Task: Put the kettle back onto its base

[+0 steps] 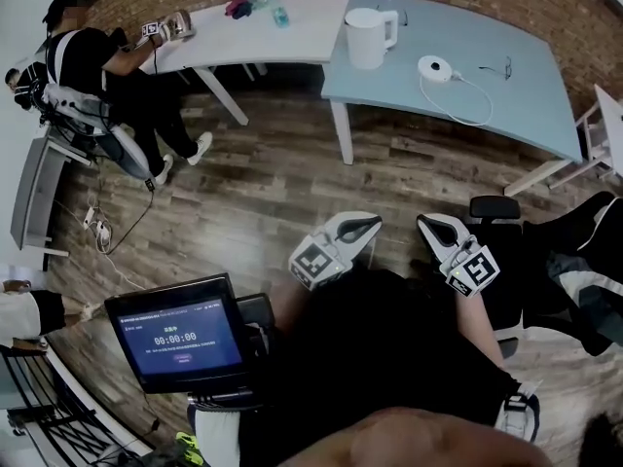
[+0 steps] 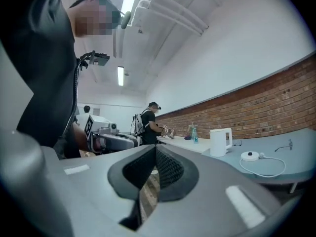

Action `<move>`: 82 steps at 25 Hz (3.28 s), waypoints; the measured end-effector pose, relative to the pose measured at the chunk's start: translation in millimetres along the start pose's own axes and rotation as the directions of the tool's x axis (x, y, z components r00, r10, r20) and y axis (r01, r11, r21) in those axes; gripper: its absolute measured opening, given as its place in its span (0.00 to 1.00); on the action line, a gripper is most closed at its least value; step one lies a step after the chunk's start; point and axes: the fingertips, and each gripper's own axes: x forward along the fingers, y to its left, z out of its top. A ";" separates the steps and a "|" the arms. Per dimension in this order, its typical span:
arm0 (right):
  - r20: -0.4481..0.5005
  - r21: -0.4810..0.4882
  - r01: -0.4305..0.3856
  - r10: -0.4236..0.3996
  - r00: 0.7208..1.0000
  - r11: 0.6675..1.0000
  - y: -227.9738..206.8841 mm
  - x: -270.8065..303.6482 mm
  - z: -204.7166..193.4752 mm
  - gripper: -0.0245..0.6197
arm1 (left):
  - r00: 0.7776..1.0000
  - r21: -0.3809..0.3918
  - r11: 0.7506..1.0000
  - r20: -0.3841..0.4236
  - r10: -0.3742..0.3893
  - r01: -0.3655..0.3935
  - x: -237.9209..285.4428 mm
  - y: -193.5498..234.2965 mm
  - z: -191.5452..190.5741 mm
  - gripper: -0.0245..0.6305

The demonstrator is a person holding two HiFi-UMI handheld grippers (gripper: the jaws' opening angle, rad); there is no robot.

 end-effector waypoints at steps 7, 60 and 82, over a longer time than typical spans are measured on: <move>-0.021 0.001 0.029 -0.029 0.999 1.000 1.9 -10.5 -8.8 0.04 | 1.000 -0.009 1.000 -0.006 -0.019 0.019 4.9 -5.3 -3.2 0.04; -0.029 0.099 -0.009 0.012 1.000 0.995 -17.5 38.0 -33.3 0.04 | 0.996 -0.044 0.998 -0.079 -0.041 0.038 13.3 40.1 -16.6 0.04; -0.051 0.088 -0.087 0.091 0.995 0.992 -82.0 144.8 -23.1 0.04 | 0.996 -0.099 0.995 -0.080 -0.041 0.033 34.2 144.9 -21.1 0.04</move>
